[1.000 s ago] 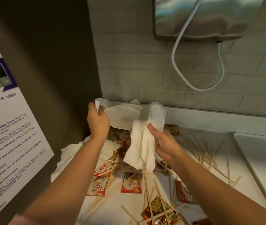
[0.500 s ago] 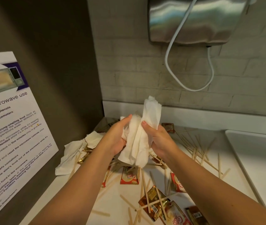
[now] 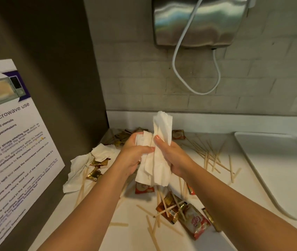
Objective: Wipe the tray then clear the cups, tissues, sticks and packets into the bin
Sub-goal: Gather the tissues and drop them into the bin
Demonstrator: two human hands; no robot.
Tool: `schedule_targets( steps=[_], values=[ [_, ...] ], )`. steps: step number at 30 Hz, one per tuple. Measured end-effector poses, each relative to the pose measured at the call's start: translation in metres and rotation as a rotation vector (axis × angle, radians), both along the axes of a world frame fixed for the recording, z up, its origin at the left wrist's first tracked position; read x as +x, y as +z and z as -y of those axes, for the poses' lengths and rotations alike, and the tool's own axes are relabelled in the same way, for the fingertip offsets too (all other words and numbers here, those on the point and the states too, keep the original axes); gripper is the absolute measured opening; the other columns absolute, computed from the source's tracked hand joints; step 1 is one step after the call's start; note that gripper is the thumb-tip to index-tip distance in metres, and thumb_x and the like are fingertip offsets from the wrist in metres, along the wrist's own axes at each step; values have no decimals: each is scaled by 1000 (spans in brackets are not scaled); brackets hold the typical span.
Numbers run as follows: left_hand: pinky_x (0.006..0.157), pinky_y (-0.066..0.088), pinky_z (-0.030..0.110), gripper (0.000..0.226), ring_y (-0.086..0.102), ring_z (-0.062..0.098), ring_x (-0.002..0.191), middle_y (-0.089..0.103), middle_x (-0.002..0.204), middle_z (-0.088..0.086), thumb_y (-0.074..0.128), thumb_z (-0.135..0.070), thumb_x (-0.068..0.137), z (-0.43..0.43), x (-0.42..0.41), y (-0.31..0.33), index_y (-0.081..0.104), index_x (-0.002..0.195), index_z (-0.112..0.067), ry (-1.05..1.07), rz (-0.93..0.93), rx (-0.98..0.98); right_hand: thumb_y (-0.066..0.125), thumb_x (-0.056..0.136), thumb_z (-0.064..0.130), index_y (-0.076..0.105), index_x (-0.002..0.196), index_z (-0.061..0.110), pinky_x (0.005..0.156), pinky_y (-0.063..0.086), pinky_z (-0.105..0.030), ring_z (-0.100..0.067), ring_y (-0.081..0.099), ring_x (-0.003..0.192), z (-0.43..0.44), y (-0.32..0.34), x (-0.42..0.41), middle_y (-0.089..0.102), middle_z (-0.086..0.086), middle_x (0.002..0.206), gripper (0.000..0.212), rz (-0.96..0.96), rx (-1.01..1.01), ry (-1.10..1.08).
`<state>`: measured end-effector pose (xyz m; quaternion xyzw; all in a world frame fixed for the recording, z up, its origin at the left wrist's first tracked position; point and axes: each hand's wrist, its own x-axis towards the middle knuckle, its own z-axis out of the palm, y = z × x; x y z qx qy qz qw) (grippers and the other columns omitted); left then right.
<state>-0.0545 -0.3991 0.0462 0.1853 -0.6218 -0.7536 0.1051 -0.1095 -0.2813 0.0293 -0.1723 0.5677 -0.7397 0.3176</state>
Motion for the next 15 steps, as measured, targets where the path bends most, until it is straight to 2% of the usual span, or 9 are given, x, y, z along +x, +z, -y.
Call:
schedule_targets(
  steps=[4, 7, 11, 15],
  values=[
    [70, 56, 36, 52, 63, 23, 93, 63, 104, 8, 63, 13, 78, -7, 8, -1, 50, 120, -14, -48, -5, 2, 45, 97, 36, 54, 126, 14, 77, 58, -35, -25, 67, 100, -8, -2, 14, 67, -12, 114, 37, 7, 24, -66],
    [64, 53, 30, 51, 62, 17, 87, 62, 101, 5, 63, 12, 78, -14, 15, -1, 49, 118, -16, -100, 2, -42, 46, 97, 34, 56, 120, 15, 75, 58, -35, -24, 69, 95, -16, -3, 26, 69, -11, 108, 31, -5, 38, -131],
    [64, 53, 29, 56, 61, 13, 85, 59, 100, 0, 68, 9, 76, -26, 22, -7, 46, 117, -23, -134, 3, -122, 50, 96, 30, 60, 108, 14, 58, 57, -27, -16, 72, 74, -32, -6, 42, 71, -6, 89, 22, -32, 50, -231],
    [71, 57, 36, 70, 64, 22, 94, 59, 109, 5, 71, 5, 75, -43, 29, -14, 40, 128, -29, -204, -7, -170, 53, 95, 26, 63, 101, 11, 56, 56, -27, -15, 71, 67, -55, -10, 58, 71, -4, 79, 19, -90, 67, -316]
  ],
)
